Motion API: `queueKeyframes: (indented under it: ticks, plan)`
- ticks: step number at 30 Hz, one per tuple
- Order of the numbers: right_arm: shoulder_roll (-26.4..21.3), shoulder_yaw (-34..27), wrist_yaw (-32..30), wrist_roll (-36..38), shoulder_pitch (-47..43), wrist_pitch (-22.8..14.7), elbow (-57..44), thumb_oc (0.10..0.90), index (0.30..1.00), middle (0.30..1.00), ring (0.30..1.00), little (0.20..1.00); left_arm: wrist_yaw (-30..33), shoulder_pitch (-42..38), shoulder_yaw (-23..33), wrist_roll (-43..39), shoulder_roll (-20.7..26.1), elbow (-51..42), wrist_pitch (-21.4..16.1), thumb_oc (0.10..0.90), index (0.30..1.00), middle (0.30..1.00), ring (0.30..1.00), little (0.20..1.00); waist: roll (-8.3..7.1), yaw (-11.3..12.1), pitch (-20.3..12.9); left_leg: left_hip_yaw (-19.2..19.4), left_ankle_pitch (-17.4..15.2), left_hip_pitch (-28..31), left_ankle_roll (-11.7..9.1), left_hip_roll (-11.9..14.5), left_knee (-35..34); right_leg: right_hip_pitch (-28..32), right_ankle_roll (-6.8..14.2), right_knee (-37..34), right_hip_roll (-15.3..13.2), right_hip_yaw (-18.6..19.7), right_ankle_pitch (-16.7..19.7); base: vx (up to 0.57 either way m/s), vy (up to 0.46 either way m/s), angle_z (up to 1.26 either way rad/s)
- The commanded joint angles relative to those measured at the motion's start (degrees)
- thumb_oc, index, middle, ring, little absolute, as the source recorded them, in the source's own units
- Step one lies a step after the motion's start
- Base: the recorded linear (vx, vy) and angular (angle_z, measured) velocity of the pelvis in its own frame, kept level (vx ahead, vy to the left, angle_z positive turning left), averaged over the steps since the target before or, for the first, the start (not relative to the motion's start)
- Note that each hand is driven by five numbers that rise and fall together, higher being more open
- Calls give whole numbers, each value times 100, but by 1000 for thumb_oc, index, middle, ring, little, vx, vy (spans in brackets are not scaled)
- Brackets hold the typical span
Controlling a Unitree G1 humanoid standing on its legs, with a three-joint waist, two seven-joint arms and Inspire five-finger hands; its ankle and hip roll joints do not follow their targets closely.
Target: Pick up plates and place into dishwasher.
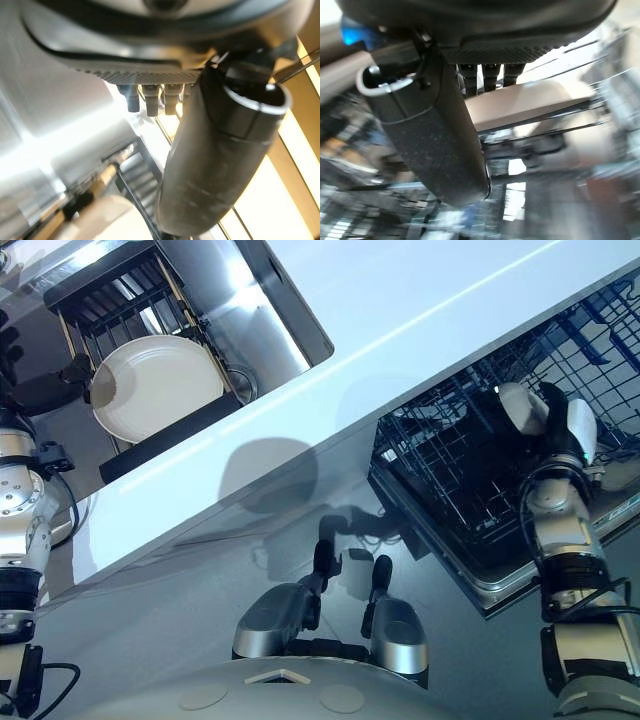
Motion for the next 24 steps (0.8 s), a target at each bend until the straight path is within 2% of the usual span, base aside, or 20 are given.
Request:
queueKeyframes:
  ticks: [1,9,14,19,23,24]
  plan:
    - [-537,-558,-646,-525,233,-682,-530,800,900,900,900,900,109,128,615,350,59,-207,-641,800,900,900,900,900,72,-135,-1108,110,-747,-98,-38,-233,265,-463,153,804,137,-1,-721,0,70,-1]
    - [-441,-854,-388,-664,762,-879,-968,800,900,900,900,900,-32,290,685,502,-175,-187,-567,800,900,900,900,900,50,-210,-1486,181,-815,166,-24,-230,151,-245,185,751,131,18,-802,17,49,-4]
    - [-307,-879,-228,-552,905,-886,-1195,800,900,900,900,900,-57,319,718,585,-222,-204,-514,800,900,900,900,900,43,-236,-1569,203,-856,256,-16,-220,129,-175,182,758,131,11,-853,-28,26,1]
    - [153,-907,408,558,1206,-1246,-1705,800,900,900,900,900,-205,455,859,771,-246,-230,-408,800,900,900,900,900,47,-302,-1641,240,-887,326,-3,-195,121,-147,179,827,139,28,-926,-50,26,-2]
    - [702,-927,1322,2121,1426,-1448,-2047,800,900,900,900,900,-421,566,962,826,-197,-218,-299,800,900,900,900,900,74,-356,-1698,247,-902,360,10,-185,106,-152,179,864,148,58,-952,-43,33,-5]
    - [878,-911,1707,2552,1492,-1460,-2097,800,900,900,900,900,-517,599,982,888,-190,-191,-288,800,900,900,900,900,86,-377,-1707,251,-907,371,11,-183,103,-154,187,872,150,73,-956,-59,35,-6]
